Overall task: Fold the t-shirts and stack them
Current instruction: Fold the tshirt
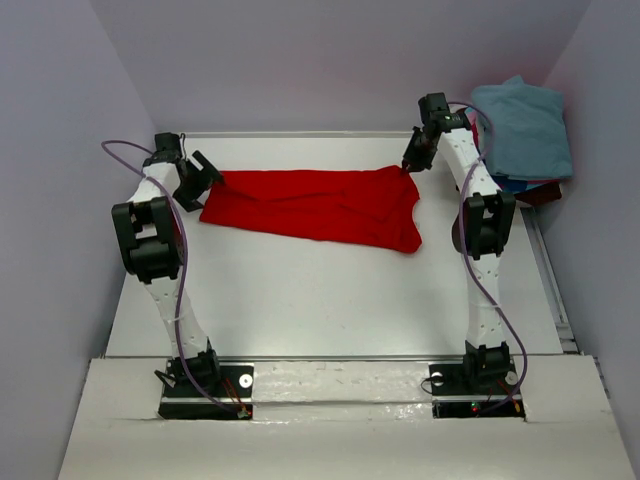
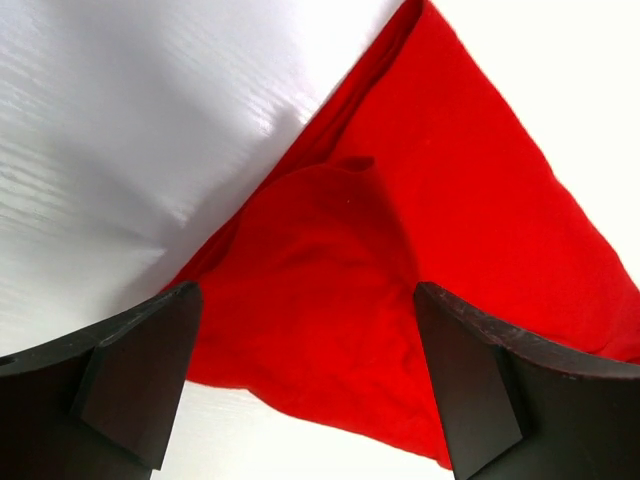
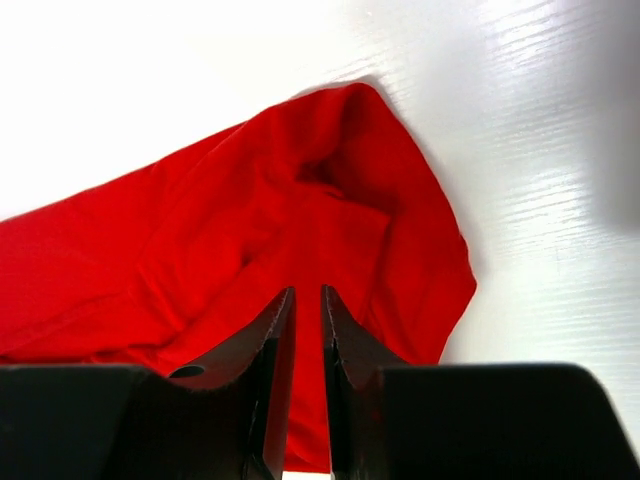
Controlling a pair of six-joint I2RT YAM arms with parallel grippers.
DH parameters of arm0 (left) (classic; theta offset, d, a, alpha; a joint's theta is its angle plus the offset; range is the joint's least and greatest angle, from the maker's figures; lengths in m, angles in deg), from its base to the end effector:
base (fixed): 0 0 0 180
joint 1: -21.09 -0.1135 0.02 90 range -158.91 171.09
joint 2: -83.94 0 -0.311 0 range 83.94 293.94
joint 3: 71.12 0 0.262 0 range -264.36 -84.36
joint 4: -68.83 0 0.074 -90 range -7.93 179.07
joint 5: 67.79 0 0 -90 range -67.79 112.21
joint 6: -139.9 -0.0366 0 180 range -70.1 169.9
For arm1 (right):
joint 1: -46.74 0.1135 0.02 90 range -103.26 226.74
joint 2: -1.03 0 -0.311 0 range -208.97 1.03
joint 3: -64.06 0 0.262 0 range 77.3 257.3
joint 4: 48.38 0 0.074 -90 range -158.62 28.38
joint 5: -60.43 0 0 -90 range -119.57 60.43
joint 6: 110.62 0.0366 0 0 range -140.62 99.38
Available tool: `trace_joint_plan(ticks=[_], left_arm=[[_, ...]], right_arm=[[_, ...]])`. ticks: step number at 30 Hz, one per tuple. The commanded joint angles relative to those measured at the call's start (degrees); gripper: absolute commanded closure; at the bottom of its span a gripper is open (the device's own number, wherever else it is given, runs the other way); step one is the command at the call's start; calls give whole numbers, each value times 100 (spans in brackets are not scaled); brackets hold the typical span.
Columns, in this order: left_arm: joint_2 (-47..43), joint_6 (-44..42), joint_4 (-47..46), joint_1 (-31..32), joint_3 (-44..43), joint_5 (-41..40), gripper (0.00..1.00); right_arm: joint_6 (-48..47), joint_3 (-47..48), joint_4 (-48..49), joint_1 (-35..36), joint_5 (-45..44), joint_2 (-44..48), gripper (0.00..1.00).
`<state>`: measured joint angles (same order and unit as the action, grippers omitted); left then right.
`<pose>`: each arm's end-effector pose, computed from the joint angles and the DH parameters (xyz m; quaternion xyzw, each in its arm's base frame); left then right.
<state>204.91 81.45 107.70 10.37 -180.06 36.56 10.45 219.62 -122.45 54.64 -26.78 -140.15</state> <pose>0.4982 0.0851 0.2406 -0.2981 0.8871 -0.1758 0.3053 0.5662 0.0804 0.2781 0.1875 0.9466 0.1093 0.2385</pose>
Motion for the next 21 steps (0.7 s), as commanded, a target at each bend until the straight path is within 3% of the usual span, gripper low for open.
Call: trace_joint_plan(ticks=[1, 7, 11, 16, 21], left_arm=[[-731, -44, -67, 88, 183, -195, 1], [-1241, -210, 161, 299, 26, -423, 1], [-1462, -316, 276, 518, -185, -495, 1], [-1330, -404, 399, 623, -203, -108, 1], [-1181, -492, 329, 677, 51, 103, 1]], right_arm=[[-163, 182, 292, -86, 20, 3, 77], [-154, 86, 248, -87, 55, 108, 74], [-128, -73, 213, -87, 143, 354, 60], [-75, -362, -94, -17, 398, 627, 59], [-75, -1846, 151, 264, 697, 1355, 59]])
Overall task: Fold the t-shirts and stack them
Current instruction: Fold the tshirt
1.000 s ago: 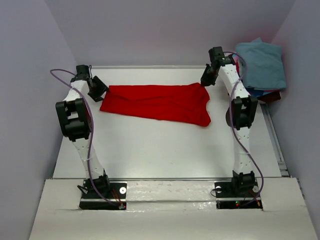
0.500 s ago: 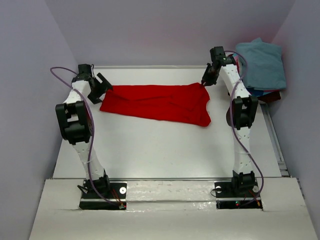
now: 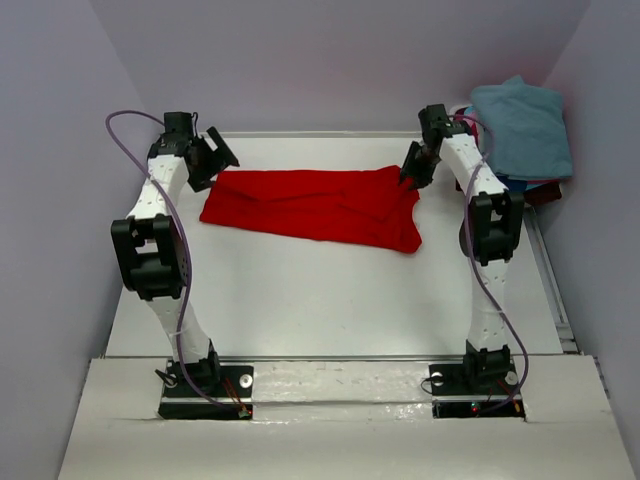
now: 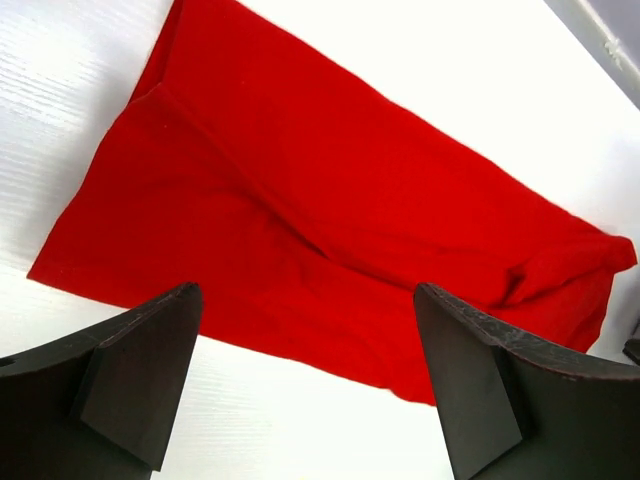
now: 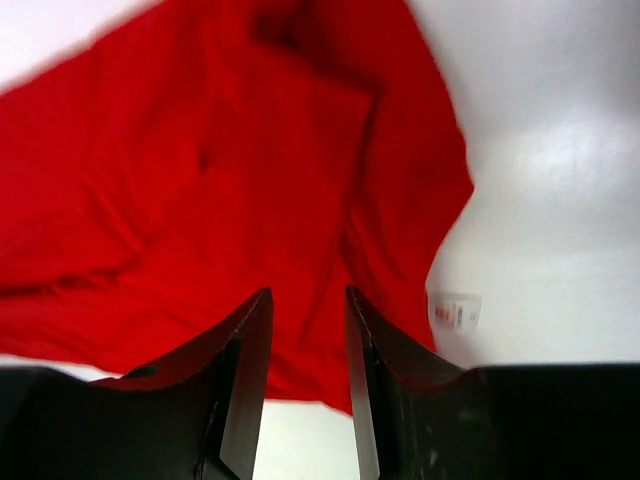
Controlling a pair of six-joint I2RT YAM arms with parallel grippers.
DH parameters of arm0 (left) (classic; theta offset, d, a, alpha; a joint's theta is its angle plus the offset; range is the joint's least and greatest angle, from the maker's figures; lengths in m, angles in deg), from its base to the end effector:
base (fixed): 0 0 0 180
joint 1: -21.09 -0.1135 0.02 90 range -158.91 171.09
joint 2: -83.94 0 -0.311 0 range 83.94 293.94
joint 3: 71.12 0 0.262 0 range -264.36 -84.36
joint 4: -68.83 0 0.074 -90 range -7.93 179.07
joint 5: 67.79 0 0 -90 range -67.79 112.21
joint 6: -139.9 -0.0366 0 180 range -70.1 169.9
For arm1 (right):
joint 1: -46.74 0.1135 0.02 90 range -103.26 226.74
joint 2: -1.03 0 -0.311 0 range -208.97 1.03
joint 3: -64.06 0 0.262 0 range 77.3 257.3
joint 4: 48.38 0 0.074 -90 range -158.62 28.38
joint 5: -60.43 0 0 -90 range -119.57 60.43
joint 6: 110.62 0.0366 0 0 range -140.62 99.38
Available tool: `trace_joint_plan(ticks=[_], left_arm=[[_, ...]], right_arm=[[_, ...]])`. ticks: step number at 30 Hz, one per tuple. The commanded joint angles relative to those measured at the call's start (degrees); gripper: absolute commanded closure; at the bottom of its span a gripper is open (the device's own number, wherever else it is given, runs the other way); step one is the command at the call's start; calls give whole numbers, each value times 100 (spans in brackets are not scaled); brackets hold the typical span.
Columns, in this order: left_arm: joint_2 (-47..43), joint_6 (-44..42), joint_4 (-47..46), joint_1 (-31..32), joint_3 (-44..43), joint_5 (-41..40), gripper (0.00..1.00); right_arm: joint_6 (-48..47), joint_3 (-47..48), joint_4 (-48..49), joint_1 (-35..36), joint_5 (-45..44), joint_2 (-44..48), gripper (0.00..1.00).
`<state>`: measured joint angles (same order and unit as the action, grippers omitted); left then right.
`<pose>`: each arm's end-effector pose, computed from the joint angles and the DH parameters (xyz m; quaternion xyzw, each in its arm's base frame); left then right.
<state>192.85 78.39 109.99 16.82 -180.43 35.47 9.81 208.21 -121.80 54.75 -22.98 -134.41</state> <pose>0.4652 0.0263 0.3380 -0.2085 0.8799 -0.1894 0.3826 0.5418 0.0805 0.2716 0.1770 0.9580 0.1249 0.1879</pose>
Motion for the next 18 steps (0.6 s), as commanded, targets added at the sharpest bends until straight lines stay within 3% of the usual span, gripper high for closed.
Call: trace_joint_plan(ticks=[1, 6, 18], left_arm=[[43, -212, 91, 32, 141, 230, 1], [114, -256, 3, 32, 405, 309, 1], [649, -309, -32, 137, 502, 511, 1]], right_arm=[[-20, -916, 147, 254, 334, 904, 59], [24, -2164, 437, 587, 642, 1590, 61], [85, -3528, 639, 1045, 431, 2074, 73]])
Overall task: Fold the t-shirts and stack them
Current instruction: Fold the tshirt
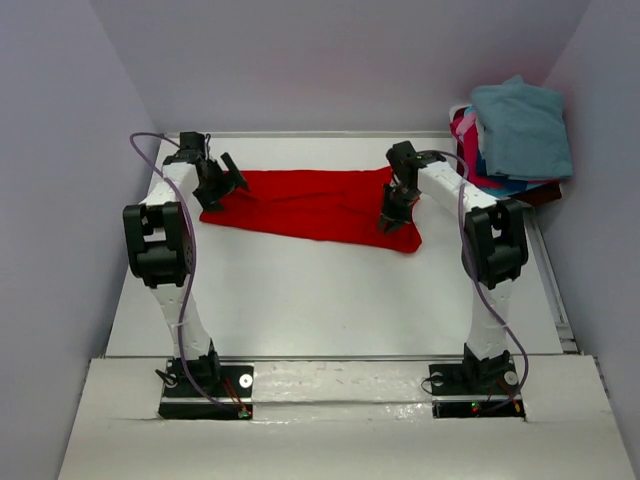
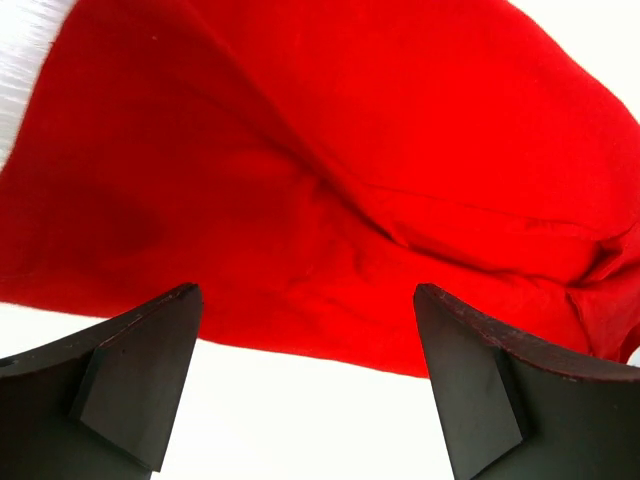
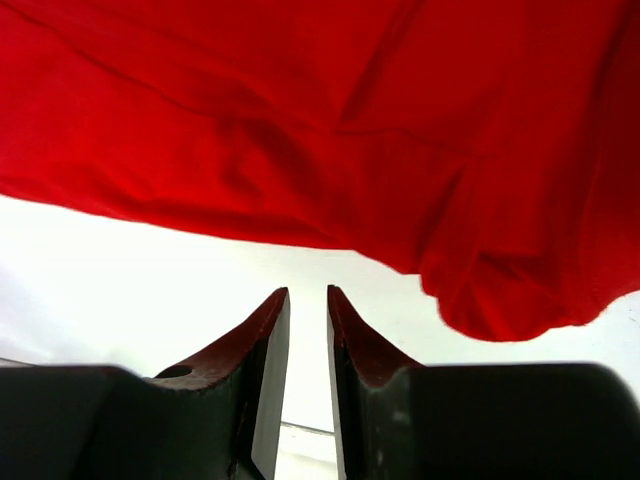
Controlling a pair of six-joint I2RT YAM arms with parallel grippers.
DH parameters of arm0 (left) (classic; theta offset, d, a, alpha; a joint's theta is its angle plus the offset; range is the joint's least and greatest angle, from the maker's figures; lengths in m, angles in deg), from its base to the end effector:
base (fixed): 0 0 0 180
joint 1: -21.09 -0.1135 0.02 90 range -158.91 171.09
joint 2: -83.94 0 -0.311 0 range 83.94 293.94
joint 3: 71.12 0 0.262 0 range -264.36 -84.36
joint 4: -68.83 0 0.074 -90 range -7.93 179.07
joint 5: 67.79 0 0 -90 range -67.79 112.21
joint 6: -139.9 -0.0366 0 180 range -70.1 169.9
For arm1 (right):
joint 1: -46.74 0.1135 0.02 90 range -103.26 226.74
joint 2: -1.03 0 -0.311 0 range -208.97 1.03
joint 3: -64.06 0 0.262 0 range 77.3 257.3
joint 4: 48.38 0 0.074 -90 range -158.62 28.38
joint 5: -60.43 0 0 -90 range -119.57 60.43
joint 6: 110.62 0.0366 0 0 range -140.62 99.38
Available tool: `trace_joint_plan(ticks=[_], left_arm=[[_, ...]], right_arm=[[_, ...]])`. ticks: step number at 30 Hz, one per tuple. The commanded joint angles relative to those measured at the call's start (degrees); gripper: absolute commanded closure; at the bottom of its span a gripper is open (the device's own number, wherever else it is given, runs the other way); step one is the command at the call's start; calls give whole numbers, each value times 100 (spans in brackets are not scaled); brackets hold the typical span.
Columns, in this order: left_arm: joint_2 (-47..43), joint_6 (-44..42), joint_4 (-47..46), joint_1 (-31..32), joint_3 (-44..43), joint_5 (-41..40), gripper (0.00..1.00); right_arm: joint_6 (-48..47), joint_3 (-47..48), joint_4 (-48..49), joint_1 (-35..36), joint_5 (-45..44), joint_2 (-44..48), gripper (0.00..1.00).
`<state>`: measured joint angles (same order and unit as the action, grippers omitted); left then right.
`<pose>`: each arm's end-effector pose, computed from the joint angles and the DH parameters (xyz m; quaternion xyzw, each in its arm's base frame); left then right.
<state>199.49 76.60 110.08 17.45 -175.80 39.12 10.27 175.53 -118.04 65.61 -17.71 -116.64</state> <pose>0.4781 0.0197 0.2586 -0.1988 0.9155 -0.2004 0.2868 0.4250 0.1532 0.2541 0.0907 0.9830 0.1445 0.0679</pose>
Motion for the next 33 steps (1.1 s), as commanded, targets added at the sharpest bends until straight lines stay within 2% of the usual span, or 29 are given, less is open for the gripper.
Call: trace_joint_plan(ticks=[1, 12, 18, 33], left_arm=[[46, -138, -41, 74, 38, 146, 1], [73, -209, -59, 74, 416, -47, 1], [12, -165, -15, 74, 723, -91, 1], [-673, -86, -366, 74, 1857, -179, 1]], right_arm=[[66, -366, 324, -42, -96, 288, 74], [75, -428, 580, -42, -675, -151, 81], [74, -788, 764, -42, -694, -292, 82], [162, -2185, 1195, -42, -817, 463, 82]])
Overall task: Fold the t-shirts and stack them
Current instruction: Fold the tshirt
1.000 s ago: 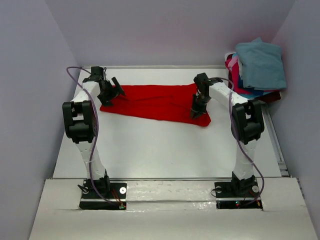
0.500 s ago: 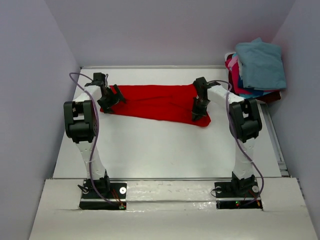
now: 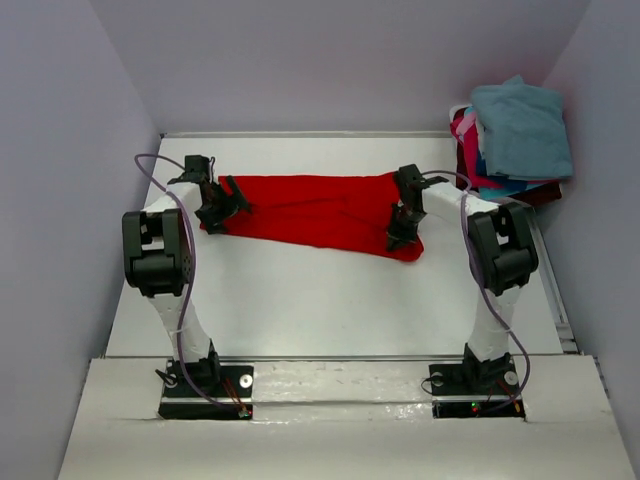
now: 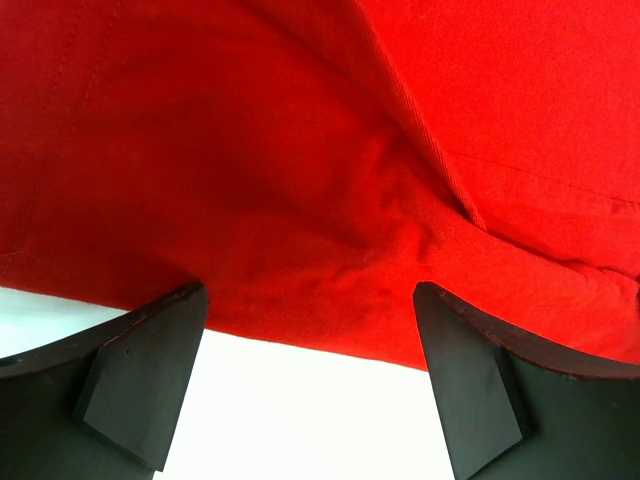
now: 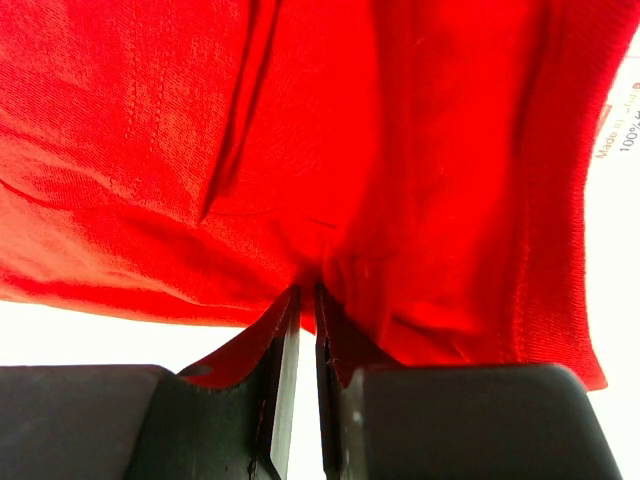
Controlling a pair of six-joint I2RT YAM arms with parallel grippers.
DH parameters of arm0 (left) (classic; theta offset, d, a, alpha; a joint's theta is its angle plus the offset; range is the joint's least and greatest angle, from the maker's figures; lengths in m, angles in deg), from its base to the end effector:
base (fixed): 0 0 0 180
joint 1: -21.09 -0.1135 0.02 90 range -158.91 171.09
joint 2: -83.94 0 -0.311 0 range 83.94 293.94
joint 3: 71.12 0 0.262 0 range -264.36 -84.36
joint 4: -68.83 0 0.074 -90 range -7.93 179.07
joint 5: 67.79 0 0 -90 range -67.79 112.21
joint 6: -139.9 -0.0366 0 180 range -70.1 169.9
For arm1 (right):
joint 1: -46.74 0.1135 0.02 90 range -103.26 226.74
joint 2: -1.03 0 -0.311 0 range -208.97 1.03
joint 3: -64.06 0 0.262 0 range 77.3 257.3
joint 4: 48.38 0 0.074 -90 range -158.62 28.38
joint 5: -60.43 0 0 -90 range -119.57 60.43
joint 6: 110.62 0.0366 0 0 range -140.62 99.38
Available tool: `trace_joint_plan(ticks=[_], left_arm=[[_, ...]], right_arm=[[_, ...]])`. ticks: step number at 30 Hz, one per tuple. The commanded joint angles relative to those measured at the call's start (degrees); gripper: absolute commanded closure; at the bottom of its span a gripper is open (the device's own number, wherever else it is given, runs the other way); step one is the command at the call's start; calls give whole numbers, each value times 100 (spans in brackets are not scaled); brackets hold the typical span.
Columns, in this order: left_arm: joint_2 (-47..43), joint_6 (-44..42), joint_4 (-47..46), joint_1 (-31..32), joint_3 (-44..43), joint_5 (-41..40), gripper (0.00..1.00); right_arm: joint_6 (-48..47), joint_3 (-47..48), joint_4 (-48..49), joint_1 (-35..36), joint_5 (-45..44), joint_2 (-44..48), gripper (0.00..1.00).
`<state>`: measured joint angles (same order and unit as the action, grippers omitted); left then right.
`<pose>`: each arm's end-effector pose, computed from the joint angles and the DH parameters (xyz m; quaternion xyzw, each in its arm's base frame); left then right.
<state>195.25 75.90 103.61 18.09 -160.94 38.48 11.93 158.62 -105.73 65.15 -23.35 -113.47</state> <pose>0.4373 0.0127 0.2165 -0.1975 0.9275 -0.1900 0.2544 0.3968 0.1363 0.1995 0.1162 0.9856 0.0962 0.0766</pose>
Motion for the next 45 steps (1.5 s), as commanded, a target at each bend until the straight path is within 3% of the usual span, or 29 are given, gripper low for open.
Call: trace_joint_plan(ticks=[1, 22, 28, 39, 45], left_arm=[[-380, -7, 281, 10, 432, -107, 1], [-2632, 230, 632, 10, 2068, 8, 1], [-2439, 28, 693, 10, 1506, -115, 1], [-1174, 10, 676, 10, 3, -28, 1], [-523, 54, 465, 10, -278, 183, 1]], right_arm=[[5, -625, -27, 4, -244, 208, 82], [155, -2287, -299, 4, -261, 2072, 82], [111, -2051, -343, 4, -226, 2028, 82], [163, -1057, -536, 4, -218, 1870, 82], [172, -819, -423, 4, -182, 1554, 82]])
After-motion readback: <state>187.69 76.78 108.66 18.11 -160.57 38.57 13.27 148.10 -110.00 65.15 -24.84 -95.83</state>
